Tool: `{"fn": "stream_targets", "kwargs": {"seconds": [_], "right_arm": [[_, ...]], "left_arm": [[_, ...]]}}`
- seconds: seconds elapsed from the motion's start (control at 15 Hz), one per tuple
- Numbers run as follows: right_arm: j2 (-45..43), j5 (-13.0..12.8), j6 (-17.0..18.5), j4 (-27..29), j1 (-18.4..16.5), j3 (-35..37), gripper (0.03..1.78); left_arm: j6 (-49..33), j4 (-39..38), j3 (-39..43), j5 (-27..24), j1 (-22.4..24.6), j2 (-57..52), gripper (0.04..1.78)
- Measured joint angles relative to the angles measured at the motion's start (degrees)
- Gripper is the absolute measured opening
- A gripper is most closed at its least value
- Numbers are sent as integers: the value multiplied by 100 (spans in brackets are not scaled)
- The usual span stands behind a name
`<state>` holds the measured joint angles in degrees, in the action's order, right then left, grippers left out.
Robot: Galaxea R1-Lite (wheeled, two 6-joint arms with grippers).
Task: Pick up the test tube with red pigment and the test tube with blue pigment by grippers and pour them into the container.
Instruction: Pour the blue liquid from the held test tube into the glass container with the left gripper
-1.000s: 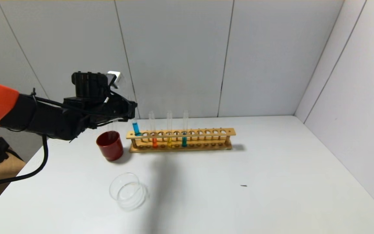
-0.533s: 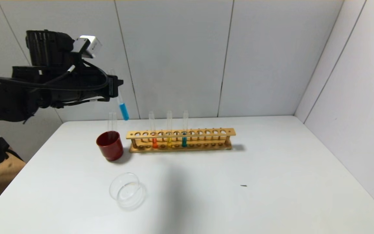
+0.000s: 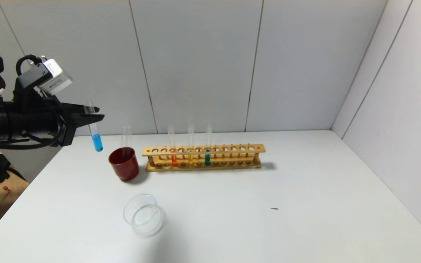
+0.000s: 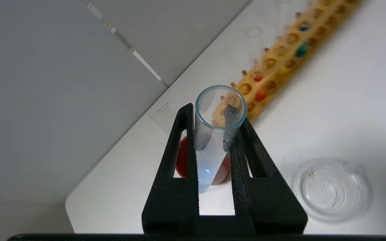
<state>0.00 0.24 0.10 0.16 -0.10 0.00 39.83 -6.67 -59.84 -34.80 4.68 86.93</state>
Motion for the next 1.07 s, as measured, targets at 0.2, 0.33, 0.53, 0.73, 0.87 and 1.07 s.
{"fn": "stream_targets", "kwargs": {"seconds": [0.2,0.33,0.53,0.73,0.87,1.07], "right_arm": [[0,0,0,2,2,0,175],[0,0,0,2,0,0,175],[0,-2,0,2,0,0,175],[0,-2,-2,2,0,0,175],[0,-2,0,0,0,0,175],[0,-2,0,0,0,0,175]], "left_arm": [[1168,1022,-197,-96,96,-157,32],[1681,1330,-413,212,68,-193,32],[2013,1339,-350,546,-69,-212,32],[2586,1087,-63,606,-144,-223,32],[2872,779,168,523,-229,-221,32],[2944,34,664,-66,-402,-185,32]]}}
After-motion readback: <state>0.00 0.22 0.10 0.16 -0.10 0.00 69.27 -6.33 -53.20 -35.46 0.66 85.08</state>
